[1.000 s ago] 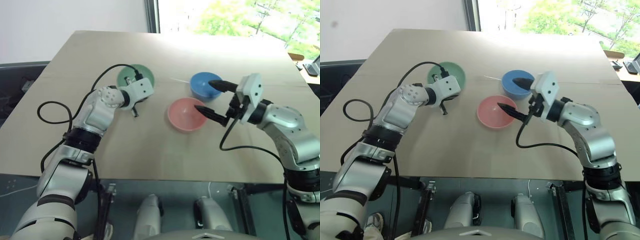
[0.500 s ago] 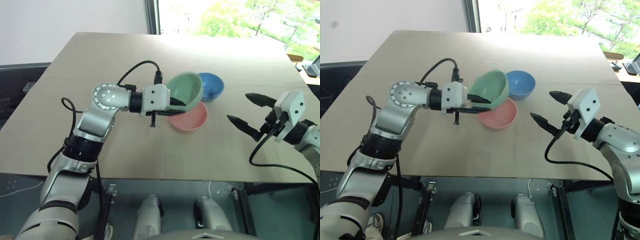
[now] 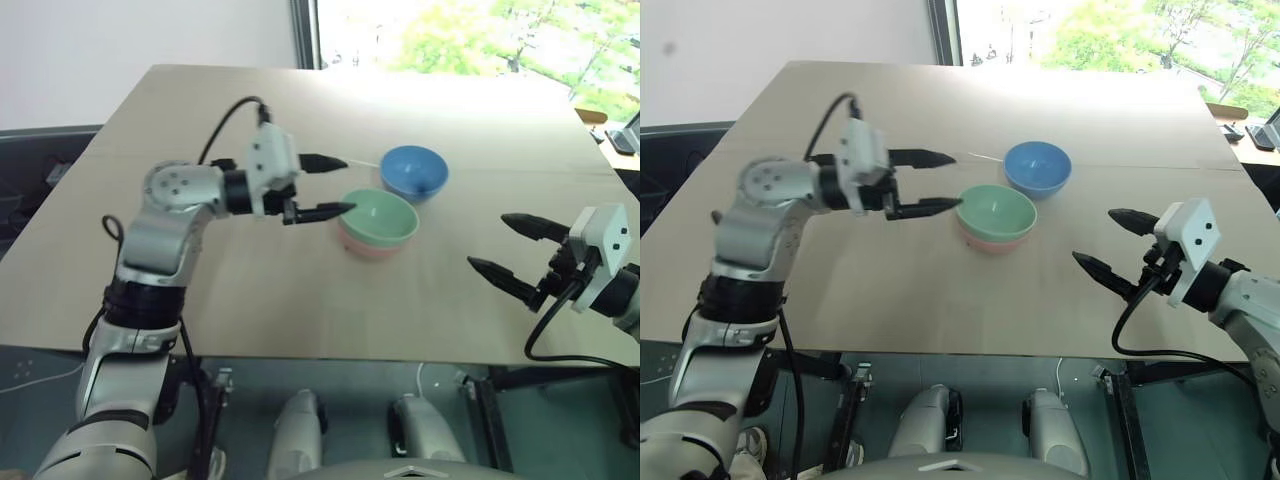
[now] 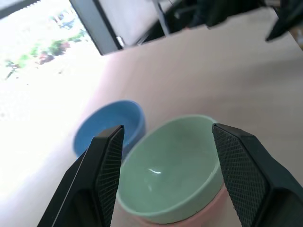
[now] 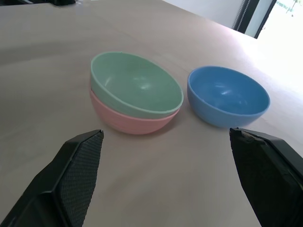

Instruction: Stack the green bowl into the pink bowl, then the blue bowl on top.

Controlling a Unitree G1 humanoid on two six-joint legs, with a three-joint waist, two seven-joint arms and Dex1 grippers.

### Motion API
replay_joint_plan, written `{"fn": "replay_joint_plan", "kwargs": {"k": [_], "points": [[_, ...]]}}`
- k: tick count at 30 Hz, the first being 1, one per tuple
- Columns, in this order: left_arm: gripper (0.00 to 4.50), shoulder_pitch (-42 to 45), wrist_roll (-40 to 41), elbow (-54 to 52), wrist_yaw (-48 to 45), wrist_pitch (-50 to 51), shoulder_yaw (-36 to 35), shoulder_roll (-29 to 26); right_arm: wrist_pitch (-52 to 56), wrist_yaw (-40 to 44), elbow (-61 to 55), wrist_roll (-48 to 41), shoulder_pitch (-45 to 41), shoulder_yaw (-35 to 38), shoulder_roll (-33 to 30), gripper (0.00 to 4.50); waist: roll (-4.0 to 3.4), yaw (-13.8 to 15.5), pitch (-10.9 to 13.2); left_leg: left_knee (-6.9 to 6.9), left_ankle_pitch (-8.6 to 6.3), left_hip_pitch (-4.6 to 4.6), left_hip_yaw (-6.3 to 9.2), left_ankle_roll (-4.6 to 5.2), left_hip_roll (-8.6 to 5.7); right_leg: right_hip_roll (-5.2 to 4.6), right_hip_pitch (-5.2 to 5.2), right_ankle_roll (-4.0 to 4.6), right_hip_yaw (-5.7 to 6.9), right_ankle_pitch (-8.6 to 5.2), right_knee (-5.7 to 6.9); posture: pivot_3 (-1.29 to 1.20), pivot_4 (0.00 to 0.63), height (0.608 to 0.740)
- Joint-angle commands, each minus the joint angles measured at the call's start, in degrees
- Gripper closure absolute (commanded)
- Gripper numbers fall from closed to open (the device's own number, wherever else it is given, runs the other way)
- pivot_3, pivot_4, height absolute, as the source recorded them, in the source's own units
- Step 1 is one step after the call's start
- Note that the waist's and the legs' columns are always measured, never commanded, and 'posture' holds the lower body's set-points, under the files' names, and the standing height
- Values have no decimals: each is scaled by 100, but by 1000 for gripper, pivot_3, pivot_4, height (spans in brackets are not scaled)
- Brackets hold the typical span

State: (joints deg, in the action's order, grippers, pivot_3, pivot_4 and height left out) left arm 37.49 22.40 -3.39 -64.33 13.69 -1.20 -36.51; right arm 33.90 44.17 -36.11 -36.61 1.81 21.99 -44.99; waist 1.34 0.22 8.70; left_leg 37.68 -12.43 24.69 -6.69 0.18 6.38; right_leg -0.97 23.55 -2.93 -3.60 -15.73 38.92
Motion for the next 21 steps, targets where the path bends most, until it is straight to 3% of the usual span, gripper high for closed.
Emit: {"fn": "replay_joint_plan", "kwargs": {"k": [1, 4, 6, 8, 11, 16, 21], "points": [[1371, -450, 271, -373, 402, 26, -632, -72, -103, 202, 151, -79, -123, 197, -210, 0, 0, -19, 0, 1, 0, -1, 0, 0, 0, 0, -1, 0, 0, 0, 1, 0, 150, 740], [1371, -1083, 481, -599, 277, 103, -906, -264, -433, 389, 747, 295, -540, -210, -350, 0, 1, -62, 0, 7, 0, 0, 4, 0, 0, 0, -5, 0, 5, 0, 1, 0, 150, 740], [1371, -1536, 1282, -821, -60, 630, -1243, -400, -880, 614, 1450, 810, -1101, -756, -425, 0, 3, -115, 0, 9, -1, -1, 0, 1, 0, -3, -6, 0, 2, 0, 0, 0, 150, 740], [851, -1828, 1747, -963, -210, 852, -1514, -474, -1390, 740, 2283, 1367, -1807, -1303, -371, 0, 3, -140, 1, 11, -1, -2, 0, 1, 1, -2, -5, 0, 3, 0, 2, 0, 150, 740], [37, -2102, 1617, -1010, 118, 733, -1727, -488, -2088, 955, 3608, 2012, -2948, -1998, -101, 0, -4, -132, 3, 11, -1, -3, 5, 1, 3, 0, -3, 1, 10, -1, 6, 0, 150, 740], [37, -2600, 1622, -1394, 510, 799, -1920, -491, -3527, 847, 6092, 3176, -4664, -2897, 646, 0, -9, -100, 7, 7, 0, 1, -3, -1, 3, 0, 4, 3, 5, 0, 0, 0, 150, 740], [37, -3029, 1761, -1848, 832, 922, -2055, -458, -4933, 788, 7909, 4061, -5492, -3548, 1197, 0, -8, -101, 9, -8, 13, 6, -17, -23, 3, -3, 15, 4, -4, 0, -8, 0, 150, 740]]}}
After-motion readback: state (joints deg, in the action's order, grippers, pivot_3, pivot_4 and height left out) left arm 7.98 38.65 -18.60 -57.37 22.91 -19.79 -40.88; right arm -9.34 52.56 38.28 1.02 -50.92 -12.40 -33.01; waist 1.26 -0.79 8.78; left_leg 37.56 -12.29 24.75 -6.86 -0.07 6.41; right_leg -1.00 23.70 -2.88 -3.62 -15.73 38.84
